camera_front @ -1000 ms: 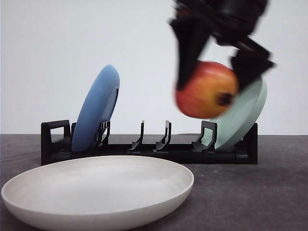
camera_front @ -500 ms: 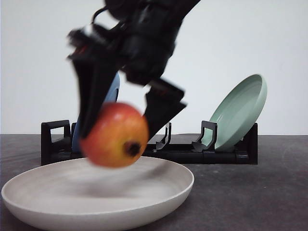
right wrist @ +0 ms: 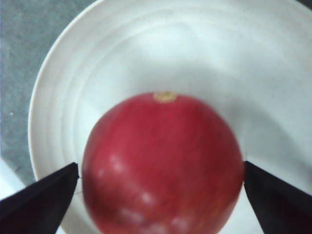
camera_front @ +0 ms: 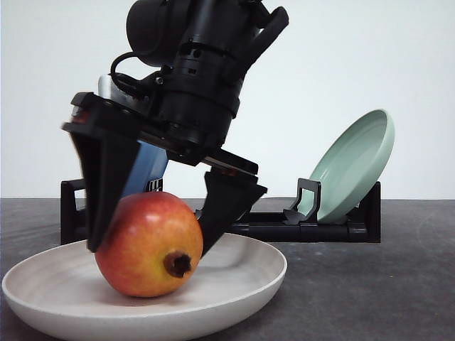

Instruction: Place pomegranate in white plate

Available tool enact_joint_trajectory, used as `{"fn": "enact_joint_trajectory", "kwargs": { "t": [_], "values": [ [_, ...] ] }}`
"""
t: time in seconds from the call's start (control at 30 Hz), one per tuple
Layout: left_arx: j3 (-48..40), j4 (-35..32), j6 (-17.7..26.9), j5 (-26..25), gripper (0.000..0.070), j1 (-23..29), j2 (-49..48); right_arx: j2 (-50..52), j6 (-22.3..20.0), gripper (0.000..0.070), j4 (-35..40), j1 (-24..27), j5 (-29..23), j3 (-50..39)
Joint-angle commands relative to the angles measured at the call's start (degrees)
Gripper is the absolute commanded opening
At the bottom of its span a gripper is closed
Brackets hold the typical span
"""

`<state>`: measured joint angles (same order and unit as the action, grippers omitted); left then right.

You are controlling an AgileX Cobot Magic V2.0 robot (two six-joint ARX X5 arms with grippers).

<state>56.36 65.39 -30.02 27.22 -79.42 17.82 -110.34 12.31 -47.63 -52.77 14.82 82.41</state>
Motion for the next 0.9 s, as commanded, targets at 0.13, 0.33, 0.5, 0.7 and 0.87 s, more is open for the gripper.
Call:
{"fn": "enact_joint_trajectory", "kwargs": {
  "t": [0.13, 0.33, 0.5, 0.7, 0.87],
  "values": [
    [1.18, -0.59, 0.38, 0.44, 0.0592, -0.85, 0.02, -0.08, -3.80, 0.0700, -4.27, -0.51, 0.11, 4.38],
    [1.16, -0.50, -0.66, 0.42, 0.0592, -0.85, 0.02, 4.66, -8.54, 0.0700, -15.66, 1.00, -0.09, 12.72],
    [1.16, -0.43, -1.13, 0.42, 0.0592, -0.85, 0.02, 13.81, -10.29, 0.0700, -22.87, 2.29, -0.24, 14.89],
    [1.18, -0.22, -1.09, 0.44, 0.0592, -0.85, 0.02, 28.59, -10.18, 0.0700, -27.90, 2.80, -5.82, 10.68],
    [1.17, -0.23, -1.09, 0.44, 0.0592, -0.85, 0.02, 43.43, -6.66, 0.0700, -26.20, 2.78, -9.32, 3.38]
  ]
}}
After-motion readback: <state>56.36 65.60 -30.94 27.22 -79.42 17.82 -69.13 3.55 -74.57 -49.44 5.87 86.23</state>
